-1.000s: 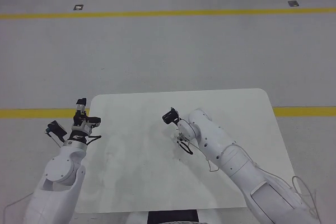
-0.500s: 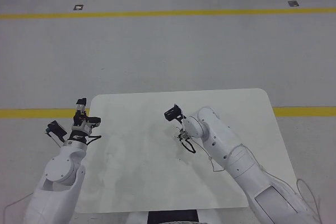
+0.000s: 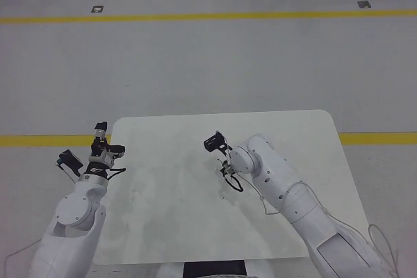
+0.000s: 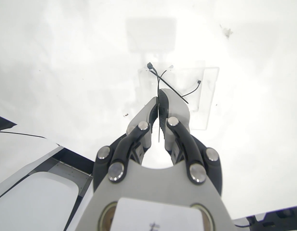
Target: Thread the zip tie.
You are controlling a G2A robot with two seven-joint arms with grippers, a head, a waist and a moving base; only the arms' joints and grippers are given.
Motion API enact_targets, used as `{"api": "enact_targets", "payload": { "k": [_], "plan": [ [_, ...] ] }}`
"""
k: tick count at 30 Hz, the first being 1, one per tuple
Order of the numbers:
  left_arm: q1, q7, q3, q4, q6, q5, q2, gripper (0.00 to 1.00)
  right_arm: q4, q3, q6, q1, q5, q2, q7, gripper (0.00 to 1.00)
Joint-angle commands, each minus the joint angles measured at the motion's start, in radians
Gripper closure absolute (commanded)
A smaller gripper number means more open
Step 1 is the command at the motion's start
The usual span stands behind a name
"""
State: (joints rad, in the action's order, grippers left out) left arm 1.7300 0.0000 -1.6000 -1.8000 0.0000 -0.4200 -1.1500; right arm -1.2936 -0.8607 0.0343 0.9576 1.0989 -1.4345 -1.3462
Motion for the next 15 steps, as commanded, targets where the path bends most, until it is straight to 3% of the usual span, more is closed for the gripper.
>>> {"api": "enact_targets", "payload": {
  "k": [1,8,10,15],
  "plan": [
    [0.0,0.0,0.0,0.0,0.0,0.0,0.0,0.0,0.018,0.008,0.002,-0.008,-0.006,-0.003,0.007,1.0],
    [0.0,0.0,0.0,0.0,0.0,0.0,0.0,0.0,0.075,0.036,0.006,-0.035,-0.025,-0.016,0.021,1.0],
    [0.0,0.0,0.0,0.0,0.0,0.0,0.0,0.0,0.09,0.041,0.007,-0.042,-0.032,-0.019,0.025,0.89],
    [0.0,0.0,0.0,0.0,0.0,0.0,0.0,0.0,0.125,0.055,0.01,-0.059,-0.046,-0.027,0.032,0.81]
  ]
}}
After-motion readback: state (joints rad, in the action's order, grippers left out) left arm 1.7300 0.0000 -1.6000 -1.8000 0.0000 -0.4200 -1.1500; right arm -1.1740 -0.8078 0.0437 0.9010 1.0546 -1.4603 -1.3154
